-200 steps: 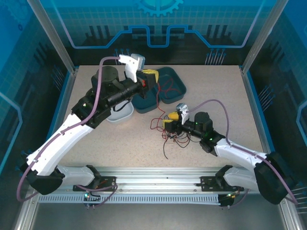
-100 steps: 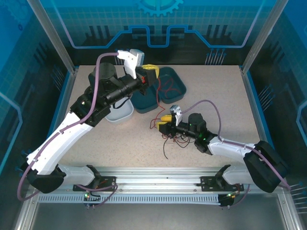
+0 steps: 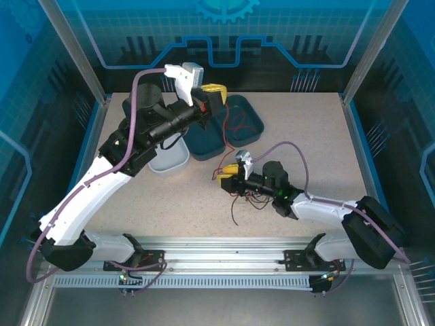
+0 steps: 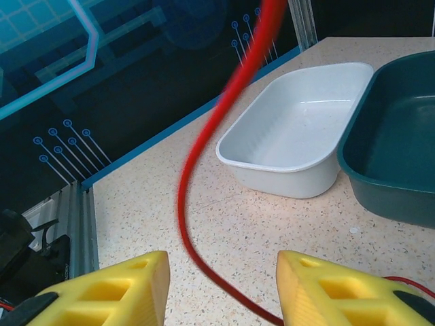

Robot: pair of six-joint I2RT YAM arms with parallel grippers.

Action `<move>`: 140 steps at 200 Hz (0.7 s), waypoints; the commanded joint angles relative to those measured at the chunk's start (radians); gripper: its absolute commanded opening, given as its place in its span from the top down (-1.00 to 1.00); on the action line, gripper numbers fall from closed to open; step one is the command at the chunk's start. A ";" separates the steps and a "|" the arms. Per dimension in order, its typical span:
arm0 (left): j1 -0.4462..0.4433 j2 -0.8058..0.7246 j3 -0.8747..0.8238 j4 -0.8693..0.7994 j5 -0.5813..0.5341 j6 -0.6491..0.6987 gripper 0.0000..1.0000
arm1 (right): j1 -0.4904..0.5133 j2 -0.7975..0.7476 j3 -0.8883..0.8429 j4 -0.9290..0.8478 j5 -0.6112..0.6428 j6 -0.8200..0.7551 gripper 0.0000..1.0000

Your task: Untangle the cables

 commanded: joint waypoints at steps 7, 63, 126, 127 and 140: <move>0.009 0.007 0.034 0.039 0.028 0.019 1.00 | 0.014 0.037 0.029 0.076 0.022 -0.006 0.15; 0.010 -0.018 0.025 0.032 0.019 0.042 1.00 | 0.015 0.061 0.056 0.090 0.021 0.002 0.39; 0.043 -0.035 -0.035 0.048 -0.017 0.037 1.00 | 0.014 -0.103 0.049 -0.093 0.108 -0.012 1.00; 0.043 -0.035 -0.035 0.048 -0.018 0.036 1.00 | 0.015 -0.107 0.050 -0.099 0.111 -0.012 1.00; 0.061 -0.027 -0.038 0.045 -0.016 0.025 1.00 | 0.014 -0.155 0.061 -0.176 0.136 -0.011 1.00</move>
